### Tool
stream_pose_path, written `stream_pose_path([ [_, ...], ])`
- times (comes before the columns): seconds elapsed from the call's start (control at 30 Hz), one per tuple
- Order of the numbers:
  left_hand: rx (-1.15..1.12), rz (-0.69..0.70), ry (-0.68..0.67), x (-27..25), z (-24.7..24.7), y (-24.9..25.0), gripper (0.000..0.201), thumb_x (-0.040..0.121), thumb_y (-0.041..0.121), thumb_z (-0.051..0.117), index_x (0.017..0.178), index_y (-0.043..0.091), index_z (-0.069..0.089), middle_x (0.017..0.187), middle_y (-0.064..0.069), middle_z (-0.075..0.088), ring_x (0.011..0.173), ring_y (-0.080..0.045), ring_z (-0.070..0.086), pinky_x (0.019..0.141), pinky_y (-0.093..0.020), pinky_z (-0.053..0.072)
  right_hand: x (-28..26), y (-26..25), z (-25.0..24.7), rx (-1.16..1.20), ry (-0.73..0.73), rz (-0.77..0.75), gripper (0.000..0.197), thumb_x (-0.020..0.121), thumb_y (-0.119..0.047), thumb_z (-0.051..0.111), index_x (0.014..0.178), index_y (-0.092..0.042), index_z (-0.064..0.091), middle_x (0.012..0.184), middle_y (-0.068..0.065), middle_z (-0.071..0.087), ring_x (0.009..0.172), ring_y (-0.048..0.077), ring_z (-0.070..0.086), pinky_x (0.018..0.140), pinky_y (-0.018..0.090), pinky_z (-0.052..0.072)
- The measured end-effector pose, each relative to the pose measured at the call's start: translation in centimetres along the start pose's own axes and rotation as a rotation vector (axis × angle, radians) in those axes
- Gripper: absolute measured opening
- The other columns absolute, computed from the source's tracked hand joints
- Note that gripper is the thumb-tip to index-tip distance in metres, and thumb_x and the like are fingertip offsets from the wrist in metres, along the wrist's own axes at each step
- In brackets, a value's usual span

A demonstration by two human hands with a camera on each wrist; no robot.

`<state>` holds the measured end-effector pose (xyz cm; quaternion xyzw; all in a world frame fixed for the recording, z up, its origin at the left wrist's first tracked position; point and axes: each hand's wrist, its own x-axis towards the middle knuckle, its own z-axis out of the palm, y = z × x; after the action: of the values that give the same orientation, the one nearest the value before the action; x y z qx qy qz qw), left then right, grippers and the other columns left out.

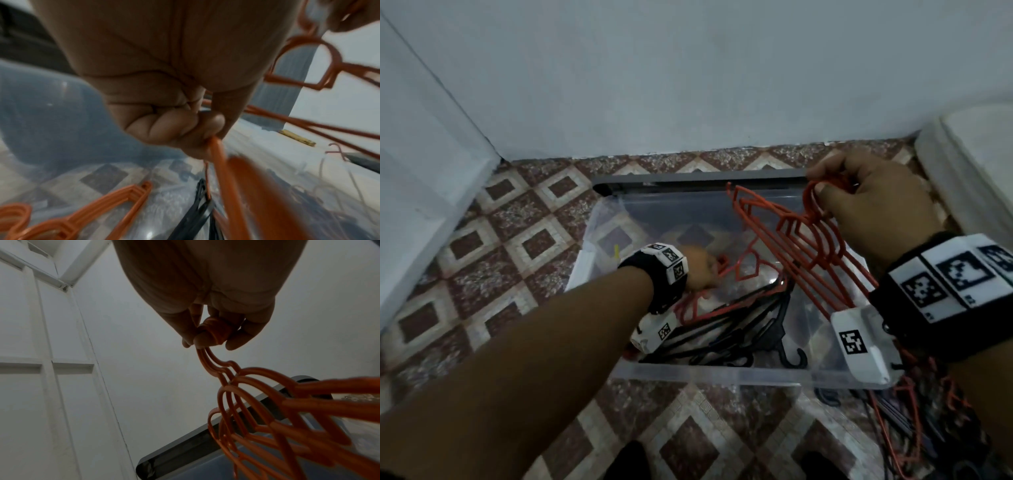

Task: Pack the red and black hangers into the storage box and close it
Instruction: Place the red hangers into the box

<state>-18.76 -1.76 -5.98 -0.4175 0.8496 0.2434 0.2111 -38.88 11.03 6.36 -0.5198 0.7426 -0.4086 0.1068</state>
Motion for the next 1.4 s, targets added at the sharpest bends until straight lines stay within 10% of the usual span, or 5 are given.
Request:
stream_pose_path([
  [0.33, -0.356, -0.051, 0.152, -11.1, -4.4, -2.1, 0.019, 0.089, 0.017, 0.063, 0.089, -0.002, 0.064, 0.08, -0.02, 0.07, 0.061, -0.026, 0.057, 0.071, -0.045, 0.056, -0.1, -2.8, -3.2, 0.204, 0.123, 0.009, 0.019, 0.084, -0.019, 0.057, 0.087, -0.031, 0.073, 0.072, -0.011, 0.07, 0.057, -0.004, 0.062, 0.048, 0.005, 0.041],
  [0.53, -0.843, 0.11, 0.057, -14.3, -2.7, 2.7, 0.011, 0.096, 0.01, 0.06, 0.091, 0.002, 0.056, 0.068, -0.012, 0.069, 0.048, -0.015, 0.063, 0.051, -0.029, 0.055, -1.0, -3.4, -1.4, 0.167, -0.008, 0.021, 0.016, 0.089, -0.027, 0.056, 0.095, -0.03, 0.071, 0.078, 0.002, 0.071, 0.077, 0.027, 0.069, 0.08, 0.048, 0.058],
  [0.67, -0.91, 0.16, 0.05, -15.0, 0.1, 7.6, 0.018, 0.098, 0.014, 0.057, 0.083, 0.007, 0.05, 0.079, -0.023, 0.071, 0.057, -0.024, 0.068, 0.057, -0.035, 0.059, -1.4, -4.3, -0.4, 0.158, -0.032, 0.03, 0.044, 0.078, -0.063, 0.053, 0.072, -0.024, 0.07, 0.065, 0.0, 0.068, 0.07, 0.025, 0.067, 0.078, 0.048, 0.057],
  [1.17, -0.266, 0.202, 0.592, -13.1, 0.9, 7.6, 0.025, 0.091, 0.045, 0.053, 0.081, 0.022, 0.051, 0.076, 0.002, 0.06, 0.07, -0.019, 0.058, 0.06, -0.033, 0.045, -1.1, -3.0, 0.3, 0.086, -0.247, -0.006, 0.014, 0.091, -0.021, 0.064, 0.092, -0.035, 0.059, 0.082, 0.003, 0.069, 0.074, 0.026, 0.068, 0.072, 0.042, 0.056],
  [1.4, 0.104, 0.114, 0.715, -11.9, -0.3, 1.7, 0.088, 0.078, 0.059, 0.059, 0.152, 0.029, 0.021, 0.155, -0.003, 0.027, 0.144, -0.027, 0.022, 0.117, -0.049, 0.019, -2.9, -5.1, 0.7, -0.038, -0.492, -0.182, 0.019, 0.093, -0.022, 0.059, 0.103, -0.038, 0.057, 0.088, -0.012, 0.067, 0.074, 0.009, 0.066, 0.064, 0.022, 0.051],
])
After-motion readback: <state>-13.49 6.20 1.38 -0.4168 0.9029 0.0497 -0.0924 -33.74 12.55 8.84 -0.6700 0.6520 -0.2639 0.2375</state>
